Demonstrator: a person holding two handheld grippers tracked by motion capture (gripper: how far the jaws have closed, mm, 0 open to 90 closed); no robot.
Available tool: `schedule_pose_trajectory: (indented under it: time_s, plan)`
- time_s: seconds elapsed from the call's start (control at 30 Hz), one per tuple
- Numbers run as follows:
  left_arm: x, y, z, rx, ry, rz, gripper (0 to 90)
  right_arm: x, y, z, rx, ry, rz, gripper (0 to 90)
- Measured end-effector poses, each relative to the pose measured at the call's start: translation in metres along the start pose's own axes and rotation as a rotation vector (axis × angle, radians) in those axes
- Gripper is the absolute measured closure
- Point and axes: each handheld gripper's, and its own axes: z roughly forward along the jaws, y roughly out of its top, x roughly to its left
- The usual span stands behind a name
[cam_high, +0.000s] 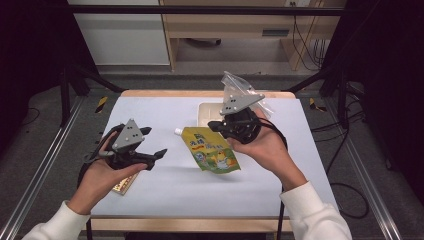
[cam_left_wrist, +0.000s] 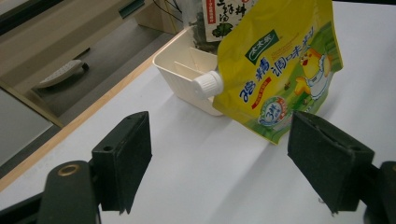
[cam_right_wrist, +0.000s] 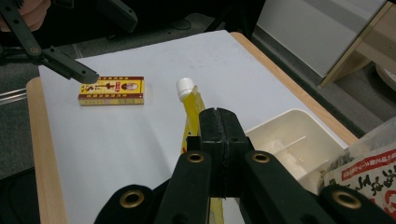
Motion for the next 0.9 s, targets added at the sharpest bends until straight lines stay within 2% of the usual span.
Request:
schedule_pose_trajectory:
  time_s: [0.1, 0.17, 0.27, 0.47, 0.6, 0.77, 0.83, 0.87, 0.9]
  plan:
    - [-0.003, 0.0, 0.005, 0.0, -0.011, 0.001, 21.6, 0.001, -0.001, 0.001, 0.0, 0.003, 0.007, 90.0]
    - [-0.005, 0.0, 0.008, 0.002, -0.02, 0.012, 21.8, 0.002, -0.003, 0.001, 0.004, 0.022, 0.008, 90.0]
    - [-0.007, 0.002, 0.013, 0.006, -0.028, 0.028, 22.3, 0.002, -0.004, 0.001, 0.0, 0.026, 0.008, 90.0]
    - [-0.007, 0.012, 0.022, -0.004, -0.027, 0.054, 23.9, 0.003, -0.005, -0.001, -0.002, 0.037, 0.008, 90.0]
    - [-0.004, 0.019, 0.032, -0.008, -0.045, 0.086, 26.5, 0.007, -0.005, -0.001, -0.003, 0.046, 0.003, 90.0]
    - [-0.001, 0.025, 0.047, 0.013, -0.077, 0.115, 26.9, 0.012, -0.003, -0.001, -0.002, 0.062, -0.011, 90.0]
    - [0.0, 0.028, 0.054, 0.02, -0.082, 0.14, 26.9, 0.013, -0.003, 0.0, -0.002, 0.064, -0.012, 90.0]
    - [0.001, 0.031, 0.059, 0.015, -0.066, 0.166, 28.3, 0.014, -0.003, 0.0, -0.003, 0.068, -0.012, 90.0]
    - [0.001, 0.031, 0.059, 0.015, -0.066, 0.166, 29.7, 0.014, -0.003, 0.0, -0.003, 0.068, -0.012, 90.0]
